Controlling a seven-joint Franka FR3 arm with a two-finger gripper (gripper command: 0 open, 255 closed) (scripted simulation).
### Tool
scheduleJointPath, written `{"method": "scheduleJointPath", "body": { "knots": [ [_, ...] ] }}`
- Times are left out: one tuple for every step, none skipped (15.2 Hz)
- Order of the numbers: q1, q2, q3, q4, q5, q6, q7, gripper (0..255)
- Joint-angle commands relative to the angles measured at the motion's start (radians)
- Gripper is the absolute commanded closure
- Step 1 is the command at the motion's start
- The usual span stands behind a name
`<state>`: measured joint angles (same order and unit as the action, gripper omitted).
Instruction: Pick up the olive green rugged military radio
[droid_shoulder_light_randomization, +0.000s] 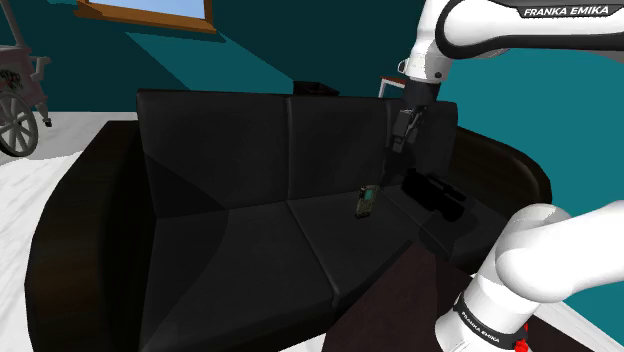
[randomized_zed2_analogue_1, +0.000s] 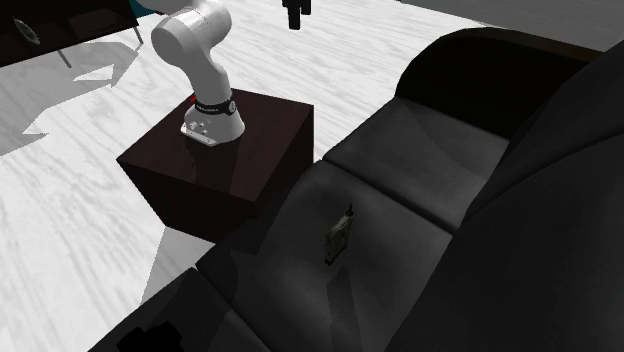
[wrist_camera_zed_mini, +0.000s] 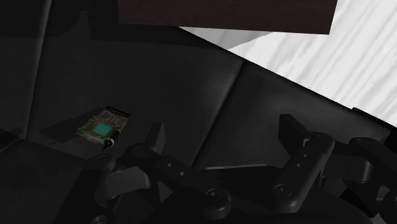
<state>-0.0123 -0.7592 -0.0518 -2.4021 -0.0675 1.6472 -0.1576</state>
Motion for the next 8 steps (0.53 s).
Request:
{"method": "scheduleJointPath", "body": {
  "knots": [
    [0.0,0.0,0.0,0.0,0.0,0.0,0.0,0],
    [-0.002,0.016,-0.017,-0.012,-0.012,0.028,-0.024,0],
    [-0.004,0.034,-0.033,-0.023,-0.023,0.057,-0.049,0],
    [-0.006,0.054,-0.05,-0.032,-0.034,0.086,-0.073,0],
    [-0.008,0.075,-0.067,-0.04,-0.044,0.115,-0.097,0],
    [-0.009,0.097,-0.083,-0.046,-0.054,0.145,-0.12,0],
    [-0.011,0.122,-0.099,-0.051,-0.063,0.174,-0.144,0],
    [-0.012,0.148,-0.116,-0.054,-0.071,0.204,-0.168,0]
  ]
}}
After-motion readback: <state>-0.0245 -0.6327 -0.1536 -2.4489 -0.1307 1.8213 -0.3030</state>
